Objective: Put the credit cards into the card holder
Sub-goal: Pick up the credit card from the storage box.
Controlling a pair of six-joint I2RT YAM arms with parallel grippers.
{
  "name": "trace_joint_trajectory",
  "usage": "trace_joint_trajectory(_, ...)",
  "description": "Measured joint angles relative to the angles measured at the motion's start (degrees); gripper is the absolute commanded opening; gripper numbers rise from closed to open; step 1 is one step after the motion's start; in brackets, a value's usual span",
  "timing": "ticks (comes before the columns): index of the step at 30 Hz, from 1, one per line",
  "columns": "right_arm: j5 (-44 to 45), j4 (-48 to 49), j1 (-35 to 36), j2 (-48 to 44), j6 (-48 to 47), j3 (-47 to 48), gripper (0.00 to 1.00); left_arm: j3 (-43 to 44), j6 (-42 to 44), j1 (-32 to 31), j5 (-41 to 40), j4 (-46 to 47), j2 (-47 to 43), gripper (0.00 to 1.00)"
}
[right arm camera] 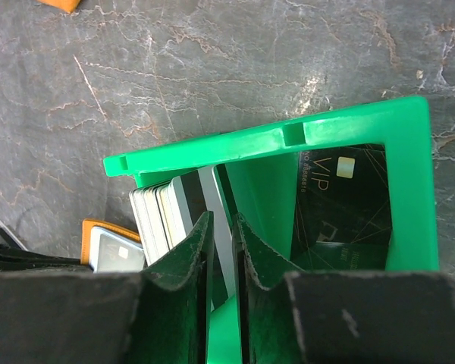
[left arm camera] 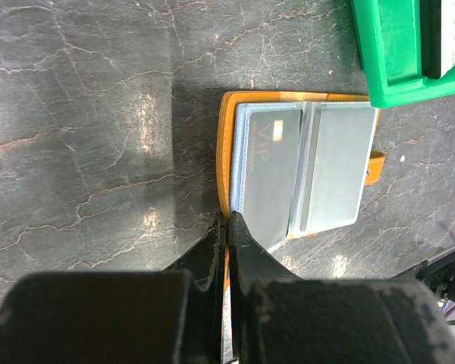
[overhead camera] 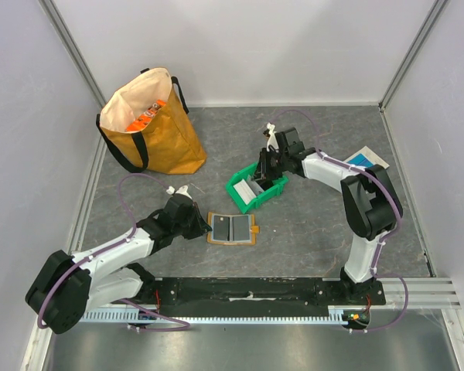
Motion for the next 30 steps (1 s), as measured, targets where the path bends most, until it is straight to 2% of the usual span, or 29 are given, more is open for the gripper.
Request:
trace_joint_trajectory(8, 1.3, -1.2, 0.5, 2.1, -0.8, 0.0, 0.22, 0.0, 0.0, 0.0, 0.0, 0.0, 0.0, 0.02)
trace_joint_trajectory(13, 3.1, -3.7, 1.6, 2.7, -2.8, 0.0, 0.00, 0.0, 0.0, 0.0, 0.1, 0.0, 0.0, 0.02)
trace_joint_trajectory(21, 7.5, -5.7, 1.9, 0.6, -4.0, 0.6, 0.00, 0.0, 0.0, 0.0, 0.3, 0.0, -1.1, 0.02)
trace_joint_trajectory(30, 15.1, -6.5, 2.4, -12.4, -3.7, 0.5, 0.00, -0.8, 0.0, 0.0, 0.4, 0.0, -4.0, 0.02)
